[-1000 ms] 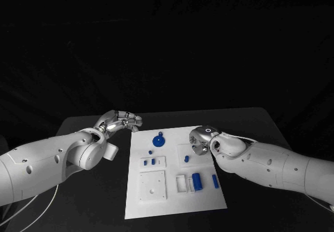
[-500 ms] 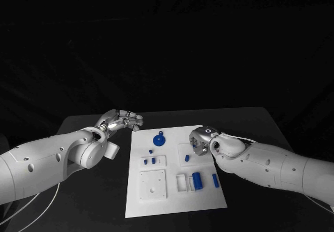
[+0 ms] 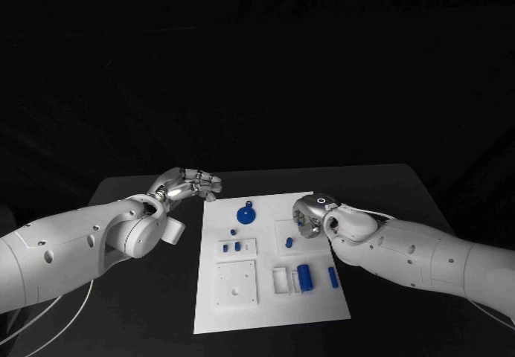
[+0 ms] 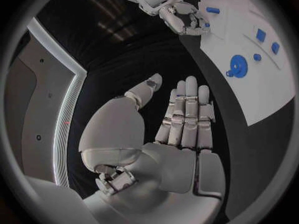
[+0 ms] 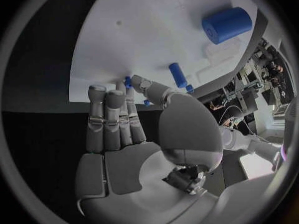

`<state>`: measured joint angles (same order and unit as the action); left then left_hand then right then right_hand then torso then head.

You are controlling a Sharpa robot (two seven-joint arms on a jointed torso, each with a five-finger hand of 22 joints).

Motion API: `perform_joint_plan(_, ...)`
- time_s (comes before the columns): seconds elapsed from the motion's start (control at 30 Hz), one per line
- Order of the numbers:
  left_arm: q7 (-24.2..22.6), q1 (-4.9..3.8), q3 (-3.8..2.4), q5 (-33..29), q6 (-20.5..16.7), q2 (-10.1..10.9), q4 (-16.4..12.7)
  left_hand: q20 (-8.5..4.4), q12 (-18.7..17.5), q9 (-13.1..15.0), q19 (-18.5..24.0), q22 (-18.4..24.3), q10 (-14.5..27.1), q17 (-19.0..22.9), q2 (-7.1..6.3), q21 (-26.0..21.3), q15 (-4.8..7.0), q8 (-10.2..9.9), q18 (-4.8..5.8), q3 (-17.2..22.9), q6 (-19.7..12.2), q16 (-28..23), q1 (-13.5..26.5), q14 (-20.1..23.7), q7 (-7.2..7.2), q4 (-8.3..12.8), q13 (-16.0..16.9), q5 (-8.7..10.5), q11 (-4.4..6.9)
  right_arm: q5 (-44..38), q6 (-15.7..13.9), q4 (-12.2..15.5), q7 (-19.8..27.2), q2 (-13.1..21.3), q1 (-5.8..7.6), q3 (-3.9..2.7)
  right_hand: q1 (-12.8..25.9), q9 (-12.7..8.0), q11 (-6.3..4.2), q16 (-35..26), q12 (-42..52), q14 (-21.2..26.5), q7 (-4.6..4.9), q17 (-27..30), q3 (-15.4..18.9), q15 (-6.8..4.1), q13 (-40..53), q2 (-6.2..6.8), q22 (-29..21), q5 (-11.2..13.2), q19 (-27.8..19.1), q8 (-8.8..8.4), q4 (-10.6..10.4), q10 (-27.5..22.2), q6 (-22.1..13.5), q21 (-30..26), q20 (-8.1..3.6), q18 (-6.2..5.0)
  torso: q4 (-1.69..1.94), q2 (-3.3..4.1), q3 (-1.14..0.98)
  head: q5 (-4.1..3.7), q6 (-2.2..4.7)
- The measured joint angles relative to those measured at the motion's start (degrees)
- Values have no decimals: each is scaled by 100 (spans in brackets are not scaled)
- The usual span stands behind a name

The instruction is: Assemble the parts on the task board

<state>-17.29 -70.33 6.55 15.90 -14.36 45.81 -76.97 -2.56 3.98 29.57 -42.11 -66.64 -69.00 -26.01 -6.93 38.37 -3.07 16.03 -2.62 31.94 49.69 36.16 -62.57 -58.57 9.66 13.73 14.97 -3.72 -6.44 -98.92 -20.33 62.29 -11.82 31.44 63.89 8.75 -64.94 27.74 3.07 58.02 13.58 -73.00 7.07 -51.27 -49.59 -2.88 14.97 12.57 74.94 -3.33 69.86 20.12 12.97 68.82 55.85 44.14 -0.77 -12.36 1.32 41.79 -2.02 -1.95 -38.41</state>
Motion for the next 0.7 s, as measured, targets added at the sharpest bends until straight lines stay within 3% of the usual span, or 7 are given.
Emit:
perform_joint_plan(0.2, 9, 0, -1, -2, 10, -4, 5, 0, 0, 0, 0, 0, 0, -6, 0, 0, 0, 0, 0, -15, 0, -19, 0, 0, 0, 15, 1, 0, 0, -42, -44, -67, -28, -55, -7, 17, 0, 14, 20, 0, -12, -7, -5, -8, -12, -6, 9, 1, -1, 0, 7, 18, 49, 83, 54, 42, -4, 4, -3, -1, -1, -4, -15)
perform_joint_plan(0.7, 29, 0, 1, -5, 19, -3, 8, 0, 0, -5, 0, -4, 0, -22, 22, 0, 0, 0, 1, -16, -20, -22, 22, 0, 21, 16, -4, 0, 0, -271, -73, -43, -104, -58, -19, 39, -38, 46, -102, 97, -75, -110, -123, -91, -78, -87, 90, -160, -2, -107, 87, 96, 300, 288, 349, 244, -47, 5, -8, -6, 0, -20, -46)
